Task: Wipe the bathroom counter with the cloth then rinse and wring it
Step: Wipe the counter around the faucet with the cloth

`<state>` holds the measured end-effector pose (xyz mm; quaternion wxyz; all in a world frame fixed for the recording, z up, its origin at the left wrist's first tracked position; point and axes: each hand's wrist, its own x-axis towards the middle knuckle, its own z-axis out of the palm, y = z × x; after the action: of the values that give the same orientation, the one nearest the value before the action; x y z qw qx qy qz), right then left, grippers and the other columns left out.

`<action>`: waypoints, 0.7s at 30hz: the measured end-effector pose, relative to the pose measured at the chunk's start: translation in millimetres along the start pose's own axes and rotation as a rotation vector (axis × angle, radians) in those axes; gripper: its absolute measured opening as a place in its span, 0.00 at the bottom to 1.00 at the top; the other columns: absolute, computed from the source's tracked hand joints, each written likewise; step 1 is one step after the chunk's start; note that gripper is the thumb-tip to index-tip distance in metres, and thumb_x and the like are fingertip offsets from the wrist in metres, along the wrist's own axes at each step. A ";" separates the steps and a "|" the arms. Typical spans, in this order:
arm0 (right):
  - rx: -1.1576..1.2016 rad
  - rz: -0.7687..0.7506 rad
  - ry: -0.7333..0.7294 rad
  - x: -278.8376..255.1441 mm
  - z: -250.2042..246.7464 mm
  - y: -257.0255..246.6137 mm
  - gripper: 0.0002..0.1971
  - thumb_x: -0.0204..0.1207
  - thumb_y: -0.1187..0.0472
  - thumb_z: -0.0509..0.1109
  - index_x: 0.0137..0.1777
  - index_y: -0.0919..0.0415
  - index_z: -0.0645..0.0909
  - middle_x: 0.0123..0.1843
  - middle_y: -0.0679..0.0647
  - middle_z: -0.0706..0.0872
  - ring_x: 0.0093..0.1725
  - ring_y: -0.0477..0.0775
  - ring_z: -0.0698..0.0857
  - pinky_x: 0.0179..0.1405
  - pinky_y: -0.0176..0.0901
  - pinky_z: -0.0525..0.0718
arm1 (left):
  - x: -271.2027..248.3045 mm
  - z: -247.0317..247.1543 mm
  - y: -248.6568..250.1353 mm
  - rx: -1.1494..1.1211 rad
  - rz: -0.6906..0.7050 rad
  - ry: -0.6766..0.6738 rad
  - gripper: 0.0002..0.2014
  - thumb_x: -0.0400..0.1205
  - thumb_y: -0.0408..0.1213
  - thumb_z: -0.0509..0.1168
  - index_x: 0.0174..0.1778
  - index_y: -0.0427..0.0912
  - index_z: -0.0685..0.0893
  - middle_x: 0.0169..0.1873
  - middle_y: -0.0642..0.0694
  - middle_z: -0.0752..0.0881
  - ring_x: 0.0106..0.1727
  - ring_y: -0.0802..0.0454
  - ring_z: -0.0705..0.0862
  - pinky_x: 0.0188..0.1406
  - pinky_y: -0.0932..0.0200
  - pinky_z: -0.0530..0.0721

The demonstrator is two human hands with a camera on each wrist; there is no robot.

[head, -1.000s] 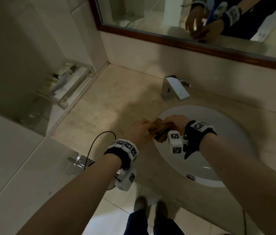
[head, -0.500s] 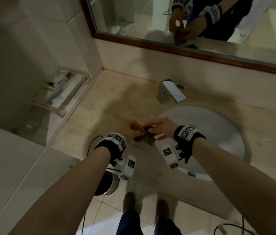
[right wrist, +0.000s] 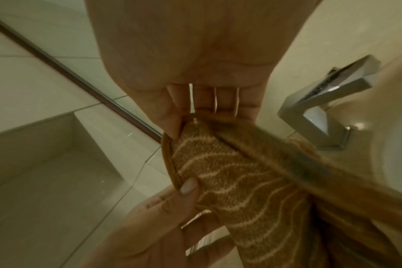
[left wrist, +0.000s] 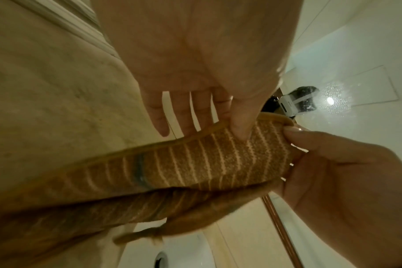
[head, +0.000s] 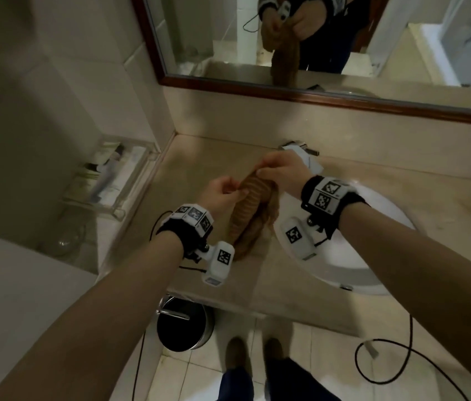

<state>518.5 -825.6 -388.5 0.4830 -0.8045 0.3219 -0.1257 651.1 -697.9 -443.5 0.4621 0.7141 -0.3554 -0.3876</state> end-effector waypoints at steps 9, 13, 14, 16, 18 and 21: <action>0.236 -0.068 0.017 7.3 -16.2 -29.1 0.06 0.76 0.72 0.68 0.40 0.64 0.85 0.34 0.53 0.83 0.33 0.43 0.82 0.36 0.34 0.82 | -9.6 -5.5 -17.6 0.080 -0.131 -0.075 0.14 0.76 0.32 0.73 0.57 0.41 0.85 0.45 0.50 0.86 0.40 0.68 0.81 0.33 0.82 0.75; 0.031 -0.131 0.044 13.3 -33.0 -43.8 0.04 0.76 0.65 0.70 0.43 0.60 0.87 0.36 0.51 0.84 0.36 0.42 0.81 0.37 0.29 0.79 | -10.0 -17.5 -34.9 0.058 -0.182 0.067 0.22 0.68 0.49 0.79 0.51 0.40 0.84 0.40 0.44 0.86 0.46 0.54 0.85 0.48 0.63 0.77; -0.025 -0.151 0.059 16.3 -36.9 -46.0 0.04 0.77 0.63 0.70 0.44 0.59 0.87 0.37 0.50 0.84 0.36 0.40 0.80 0.36 0.25 0.78 | -11.1 -23.3 -32.1 0.040 -0.181 0.122 0.22 0.67 0.48 0.79 0.49 0.38 0.84 0.39 0.43 0.85 0.45 0.52 0.85 0.49 0.58 0.77; -0.101 -0.176 0.098 24.6 -43.4 -47.2 0.04 0.77 0.62 0.69 0.46 0.59 0.87 0.38 0.50 0.83 0.37 0.40 0.79 0.36 0.25 0.77 | -9.3 -39.0 -22.3 0.016 -0.163 0.210 0.13 0.73 0.38 0.77 0.47 0.34 0.84 0.39 0.44 0.84 0.40 0.57 0.83 0.48 0.61 0.76; -0.140 -0.188 0.130 35.2 -48.3 -45.5 0.05 0.78 0.62 0.68 0.46 0.59 0.86 0.37 0.50 0.84 0.37 0.44 0.80 0.39 0.37 0.79 | -5.3 -61.0 -6.7 0.095 -0.088 0.256 0.09 0.75 0.38 0.75 0.43 0.36 0.87 0.34 0.47 0.85 0.34 0.63 0.83 0.39 0.66 0.78; -0.102 -0.175 0.203 55.5 -56.5 -39.1 0.09 0.77 0.61 0.69 0.36 0.47 0.82 0.31 0.44 0.81 0.33 0.44 0.80 0.39 0.44 0.79 | 4.0 -101.6 16.3 0.258 0.020 0.313 0.07 0.73 0.42 0.77 0.33 0.49 0.86 0.29 0.52 0.85 0.33 0.58 0.82 0.37 0.63 0.80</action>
<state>547.2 -887.7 -332.7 0.3935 -0.8363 0.3037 -0.2314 740.1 -667.6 -401.4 0.4200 0.8154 -0.3332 -0.2185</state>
